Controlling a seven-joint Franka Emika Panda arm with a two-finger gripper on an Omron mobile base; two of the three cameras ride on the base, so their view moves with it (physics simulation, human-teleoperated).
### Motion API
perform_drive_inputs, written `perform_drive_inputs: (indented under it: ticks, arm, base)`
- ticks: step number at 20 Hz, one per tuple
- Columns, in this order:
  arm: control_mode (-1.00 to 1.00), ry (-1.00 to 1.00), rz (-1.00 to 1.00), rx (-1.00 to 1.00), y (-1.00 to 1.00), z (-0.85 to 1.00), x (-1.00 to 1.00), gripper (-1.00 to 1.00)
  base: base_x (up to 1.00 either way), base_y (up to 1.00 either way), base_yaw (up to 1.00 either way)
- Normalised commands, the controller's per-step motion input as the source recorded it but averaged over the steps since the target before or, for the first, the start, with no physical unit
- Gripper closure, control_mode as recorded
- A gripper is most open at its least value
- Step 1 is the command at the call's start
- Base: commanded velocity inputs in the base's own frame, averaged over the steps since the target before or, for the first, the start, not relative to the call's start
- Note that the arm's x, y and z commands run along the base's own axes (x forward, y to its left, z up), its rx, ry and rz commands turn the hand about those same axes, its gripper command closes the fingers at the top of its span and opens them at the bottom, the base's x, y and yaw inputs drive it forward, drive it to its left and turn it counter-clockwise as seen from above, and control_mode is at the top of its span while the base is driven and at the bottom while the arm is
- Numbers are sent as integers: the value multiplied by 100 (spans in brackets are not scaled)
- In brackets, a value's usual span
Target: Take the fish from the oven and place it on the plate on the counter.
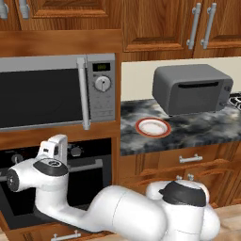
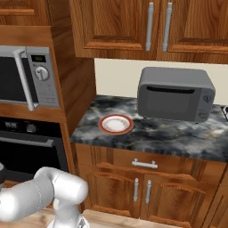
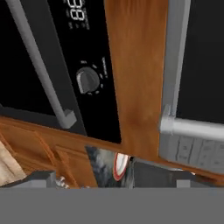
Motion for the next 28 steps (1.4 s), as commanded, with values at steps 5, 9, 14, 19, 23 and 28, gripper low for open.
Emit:
perform_drive_inputs:
  ticks: [5, 9, 14, 19, 23, 28]
  arm:
    - [-100, -4, 39, -25, 34, -65, 12, -100]
    - [-100, -3, 35, -11, 6, -83, 16, -100]
    - [-100, 0, 39, -15, 27, -84, 44, -100]
    - [-100, 7, 35, -9, 35, -29, 46, -100]
    - [-100, 2, 9, -2, 27, -15, 13, -100]
    - [-100, -6, -1, 5, 14, -19, 15, -100]
  base:
    - [0, 0, 0]
    - [0, 0, 0]
    - [0, 0, 0]
    - [0, 0, 0]
    - [0, 0, 0]
    - [0, 0, 0]
